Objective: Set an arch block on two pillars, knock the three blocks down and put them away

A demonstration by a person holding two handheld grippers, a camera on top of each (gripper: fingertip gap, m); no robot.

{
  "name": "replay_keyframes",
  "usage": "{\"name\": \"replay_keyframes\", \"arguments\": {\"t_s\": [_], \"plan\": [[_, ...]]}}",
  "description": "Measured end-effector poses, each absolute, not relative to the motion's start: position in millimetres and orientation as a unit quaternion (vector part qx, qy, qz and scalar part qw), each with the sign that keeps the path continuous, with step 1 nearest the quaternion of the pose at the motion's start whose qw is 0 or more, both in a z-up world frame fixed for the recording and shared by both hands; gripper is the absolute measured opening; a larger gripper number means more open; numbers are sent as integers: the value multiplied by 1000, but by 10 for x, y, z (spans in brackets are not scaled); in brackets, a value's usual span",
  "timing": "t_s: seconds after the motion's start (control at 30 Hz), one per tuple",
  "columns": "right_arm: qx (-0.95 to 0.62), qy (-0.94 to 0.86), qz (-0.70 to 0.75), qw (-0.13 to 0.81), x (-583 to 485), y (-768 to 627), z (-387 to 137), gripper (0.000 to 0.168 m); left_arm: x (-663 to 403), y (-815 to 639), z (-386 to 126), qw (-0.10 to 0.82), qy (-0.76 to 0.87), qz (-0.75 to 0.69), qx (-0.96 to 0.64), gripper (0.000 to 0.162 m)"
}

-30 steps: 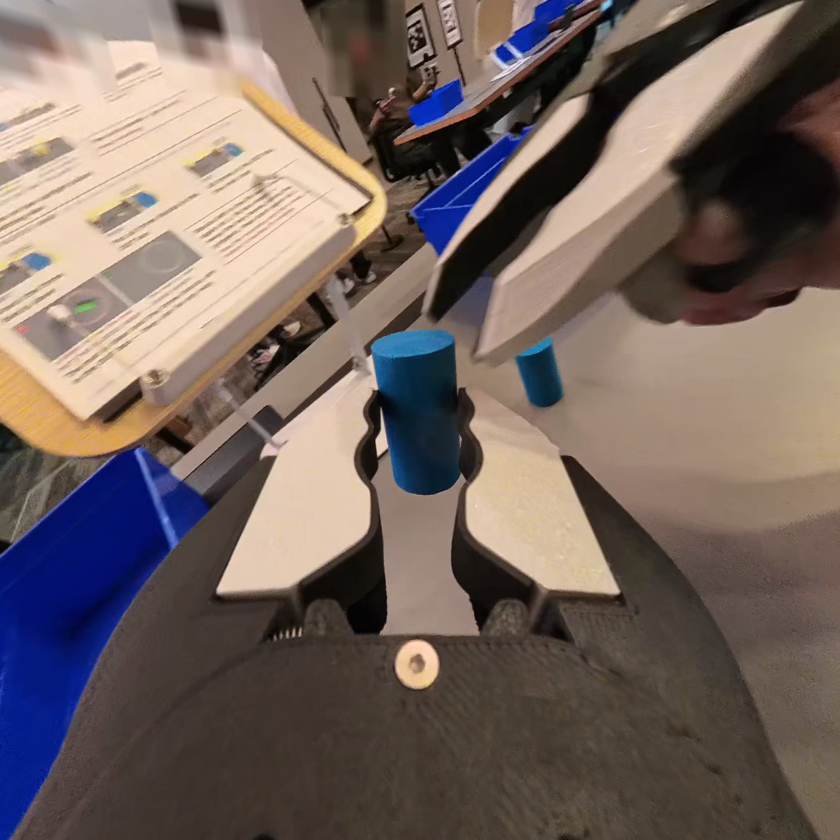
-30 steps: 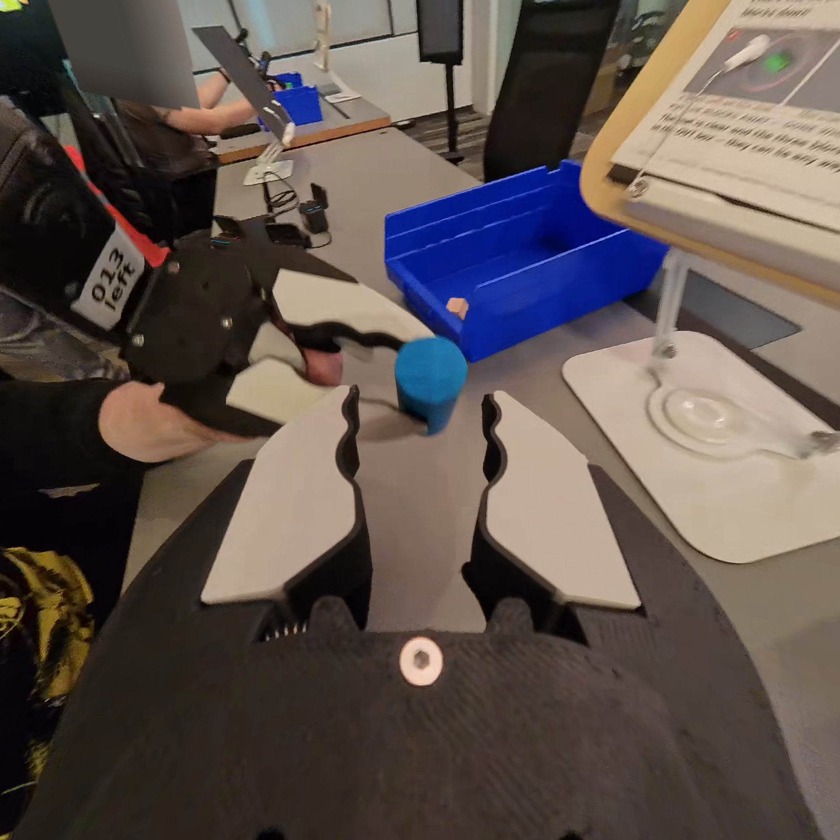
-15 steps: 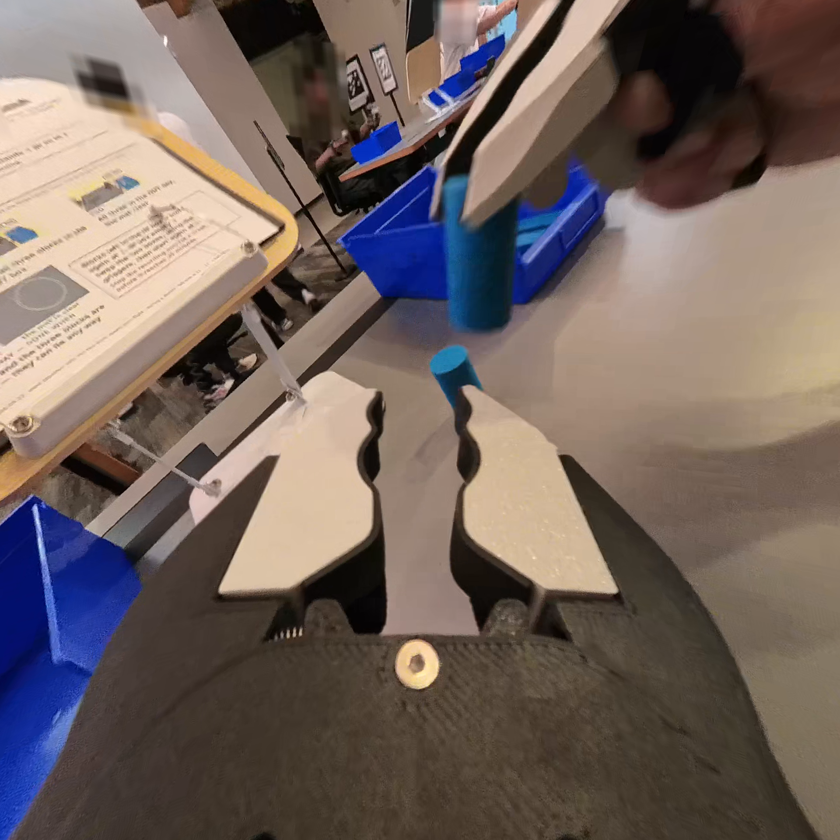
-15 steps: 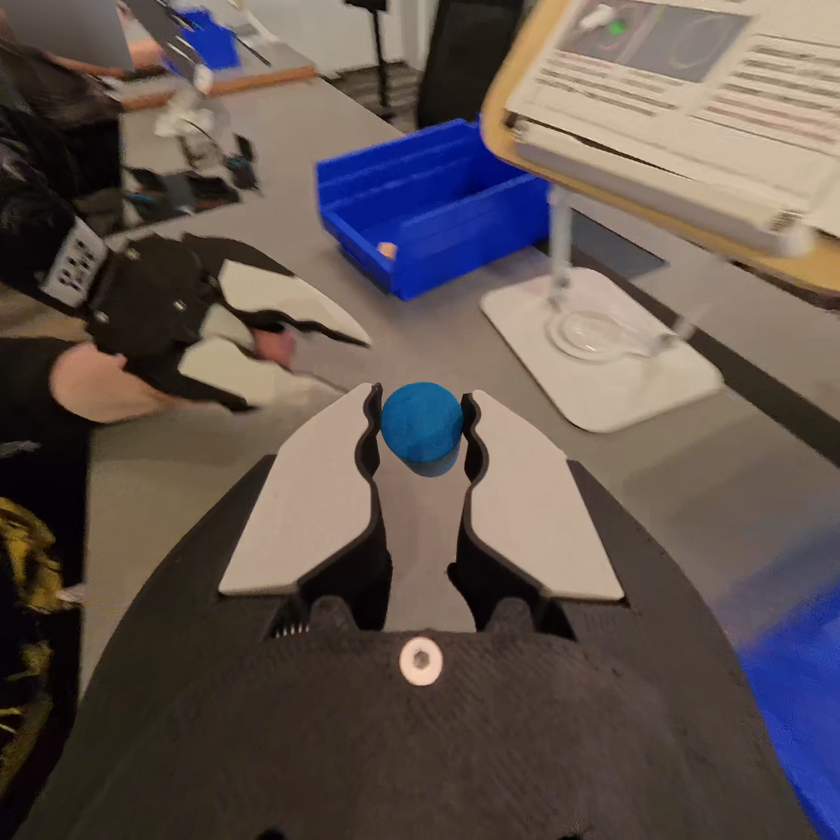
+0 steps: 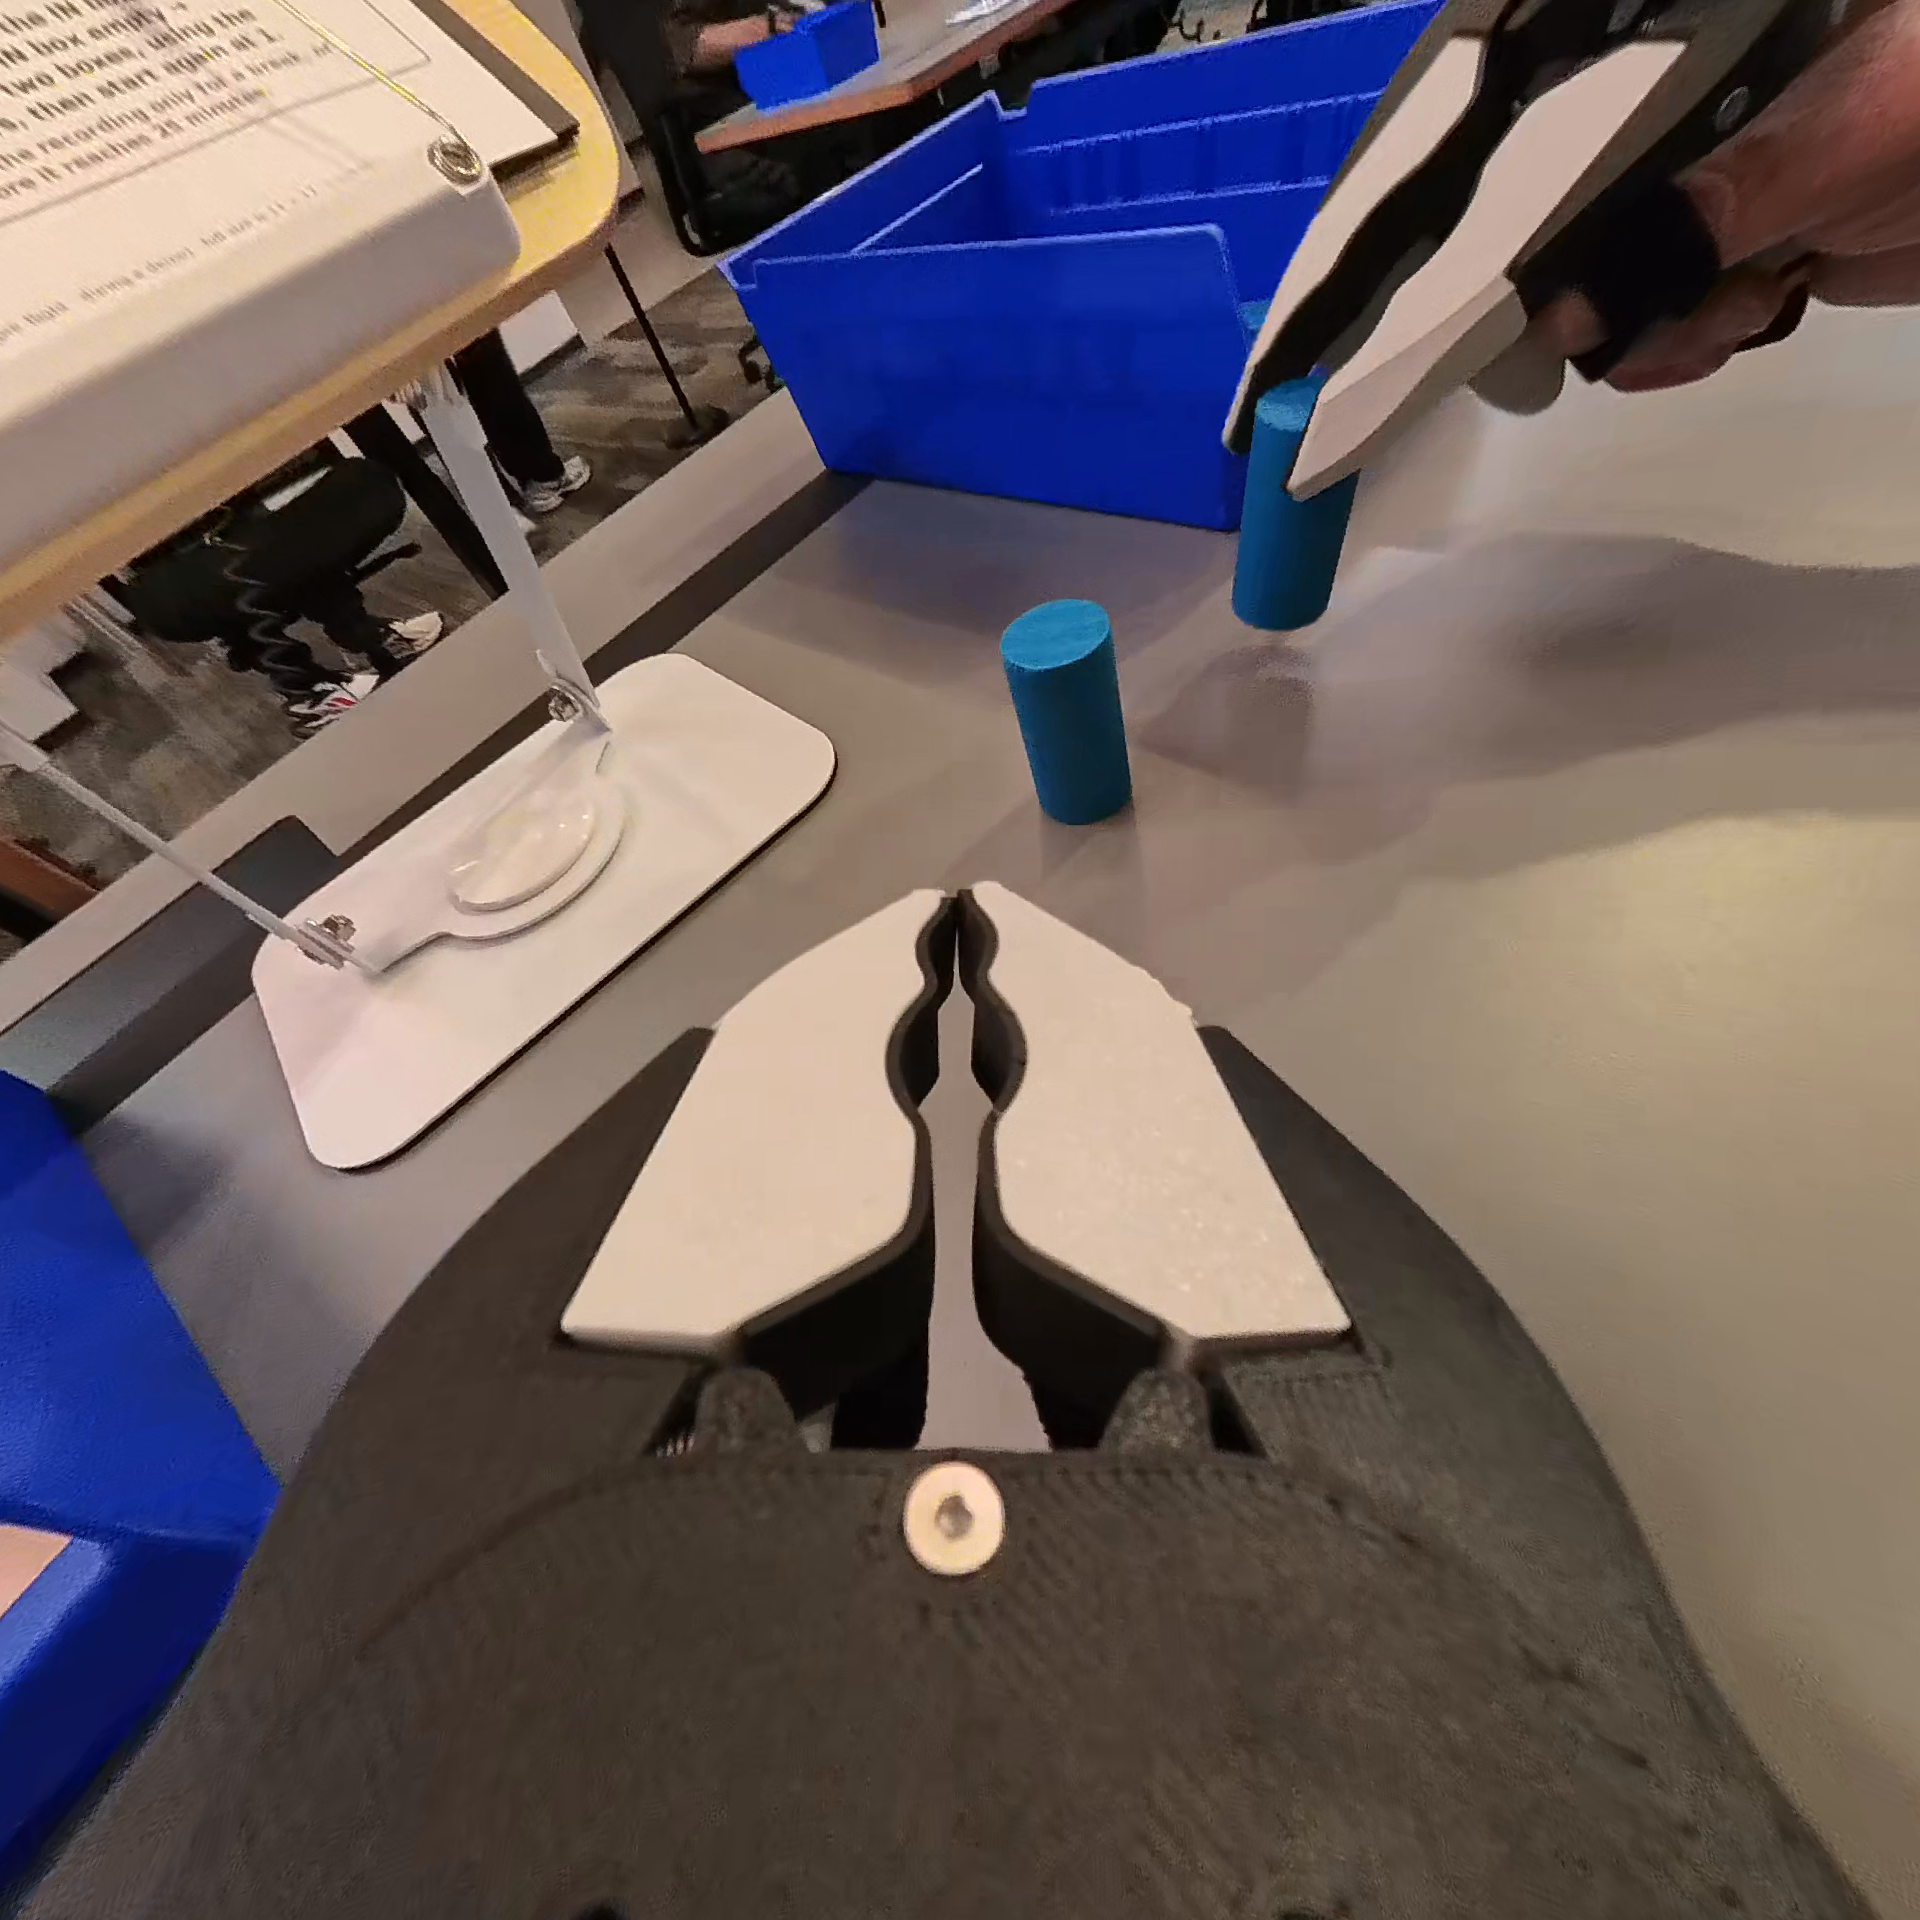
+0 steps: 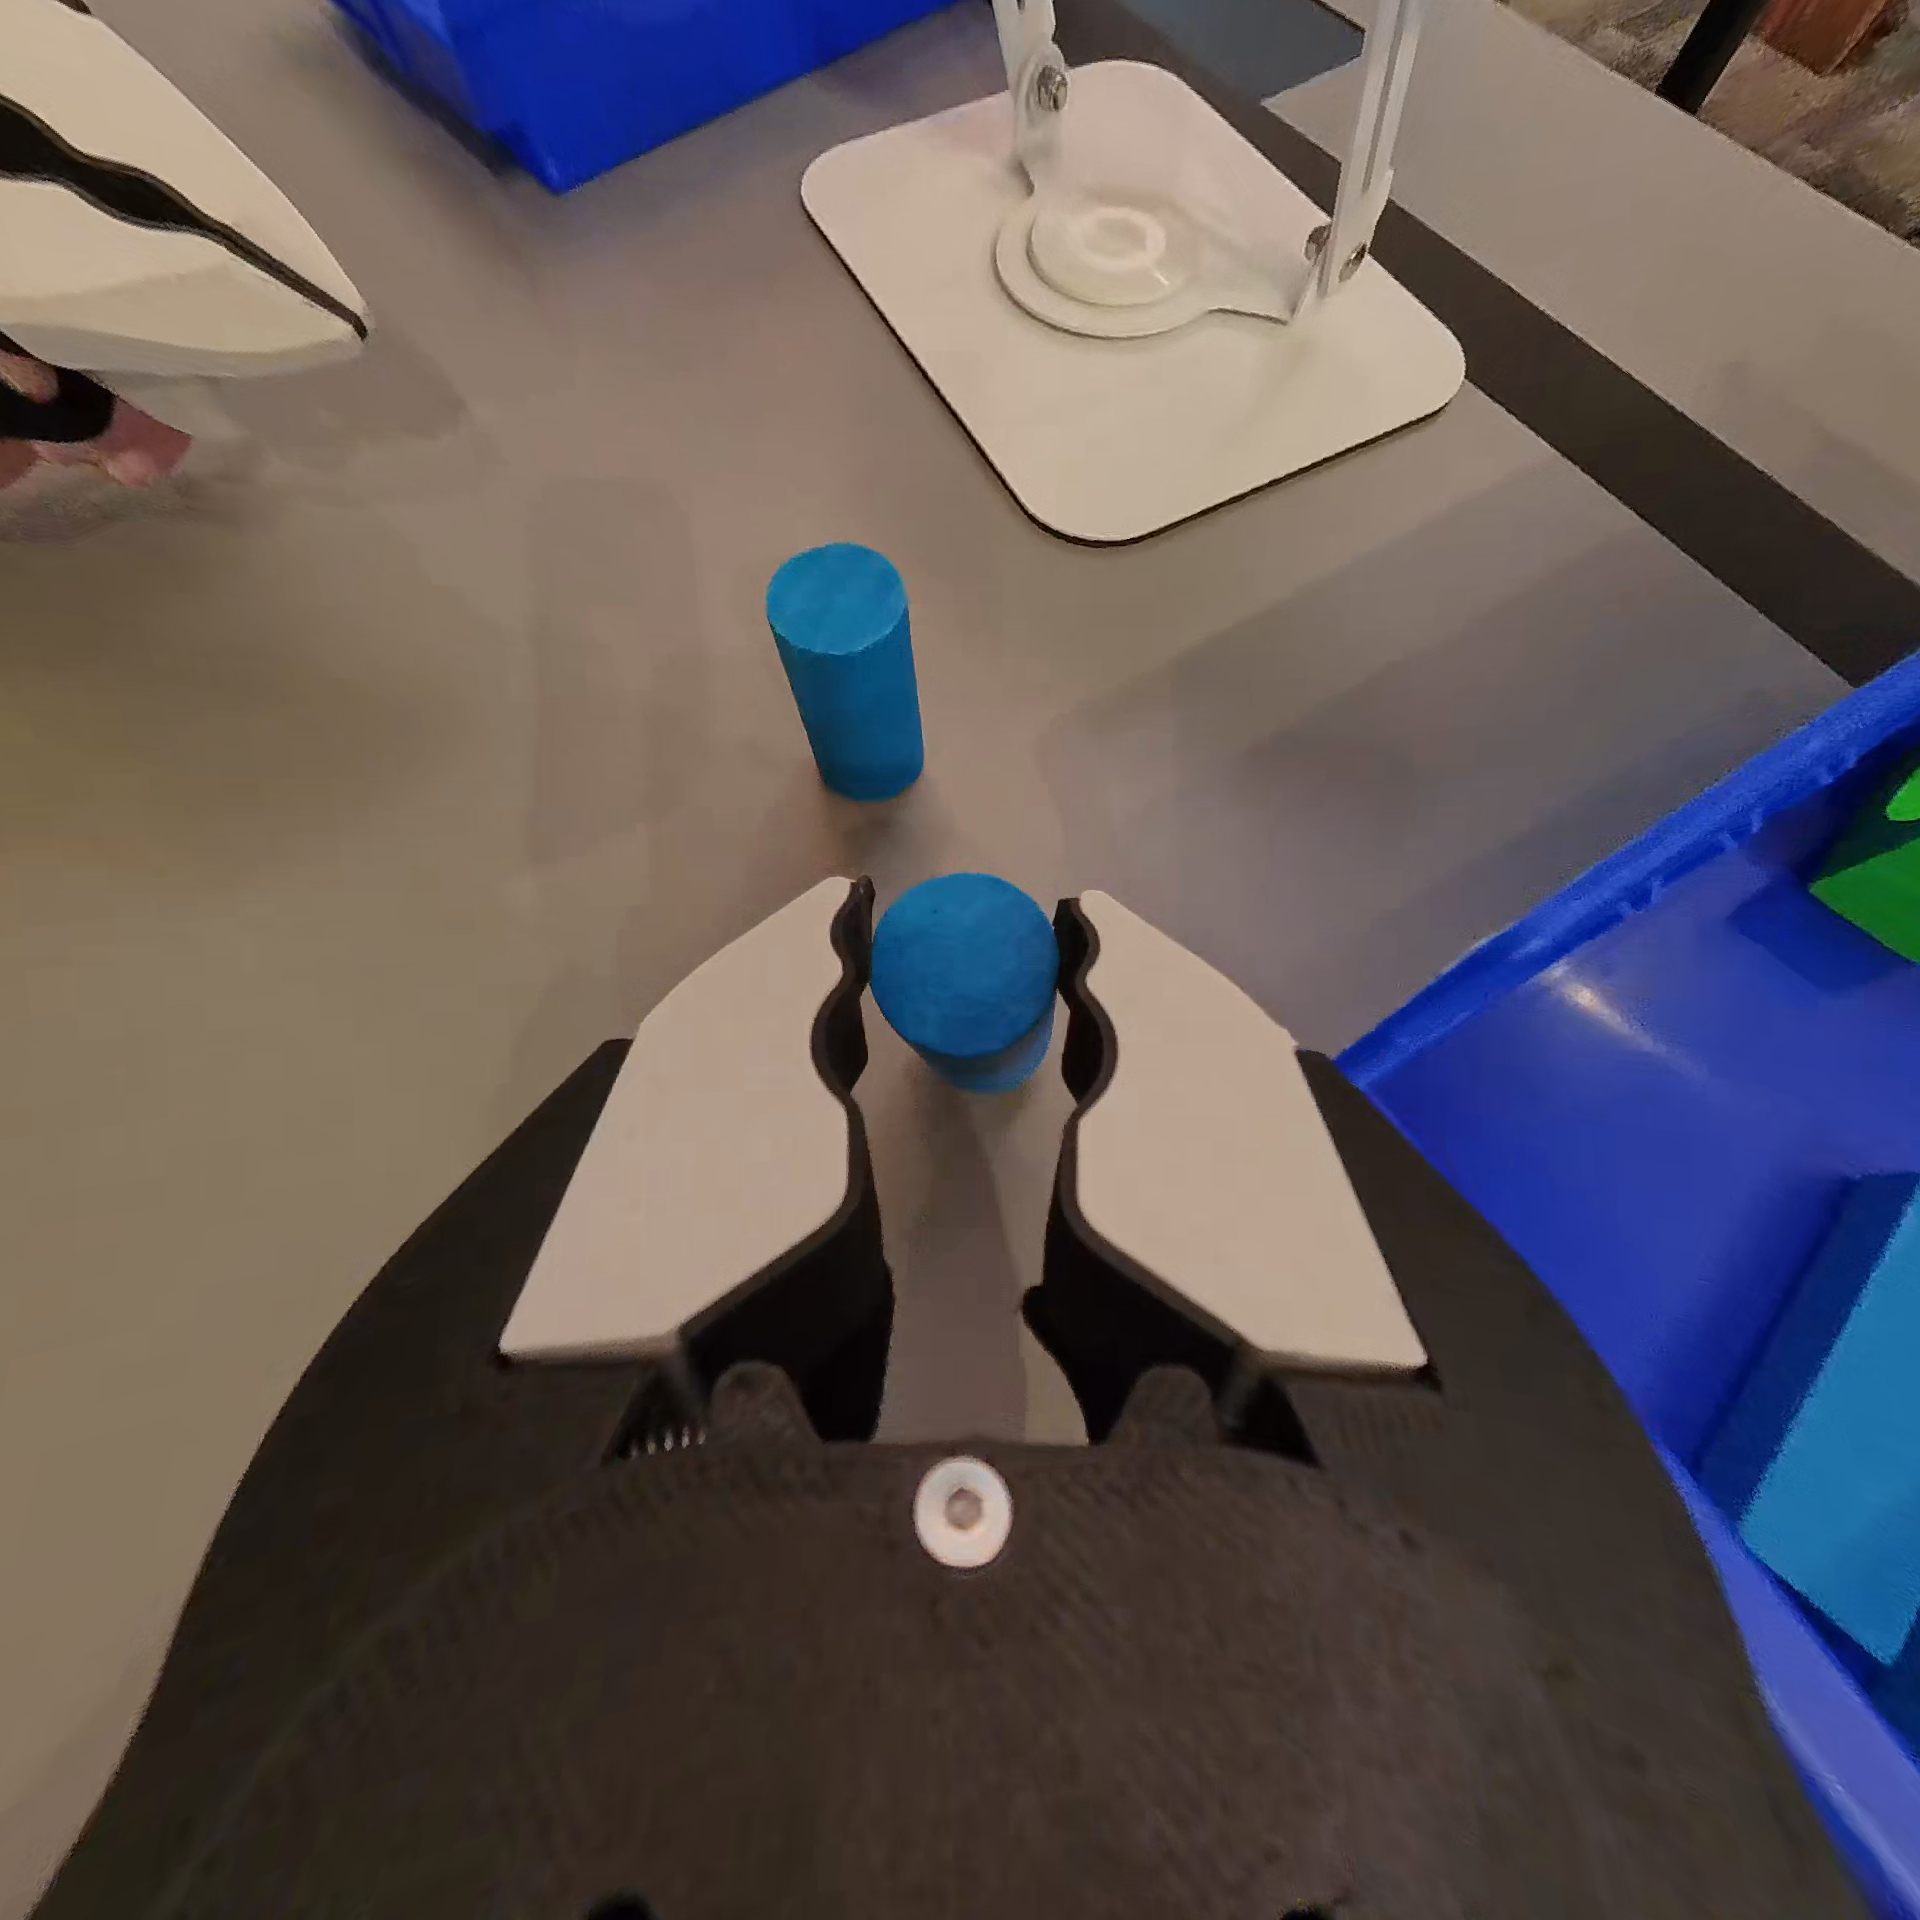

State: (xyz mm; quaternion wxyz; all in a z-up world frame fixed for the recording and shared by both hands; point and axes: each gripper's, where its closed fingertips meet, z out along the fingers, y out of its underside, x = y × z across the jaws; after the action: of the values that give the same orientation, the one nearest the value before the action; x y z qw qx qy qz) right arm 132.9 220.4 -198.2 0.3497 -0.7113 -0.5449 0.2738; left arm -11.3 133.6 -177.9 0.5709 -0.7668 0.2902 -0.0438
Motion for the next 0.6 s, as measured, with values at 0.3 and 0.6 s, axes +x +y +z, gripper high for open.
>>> {"name": "replay_keyframes", "arguments": {"t_s": [0.3, 0.6], "plan": [[-725, -550, 258, 324, 1263, 2228, -2134, 35, -106, 1361, -1846, 559, 288, -55, -776, 0], [-718, -534, 281, 347, 1272, 2226, -1992, 52, -371, 1359, -1629, 574, 249, -32, -779, 14]]}}
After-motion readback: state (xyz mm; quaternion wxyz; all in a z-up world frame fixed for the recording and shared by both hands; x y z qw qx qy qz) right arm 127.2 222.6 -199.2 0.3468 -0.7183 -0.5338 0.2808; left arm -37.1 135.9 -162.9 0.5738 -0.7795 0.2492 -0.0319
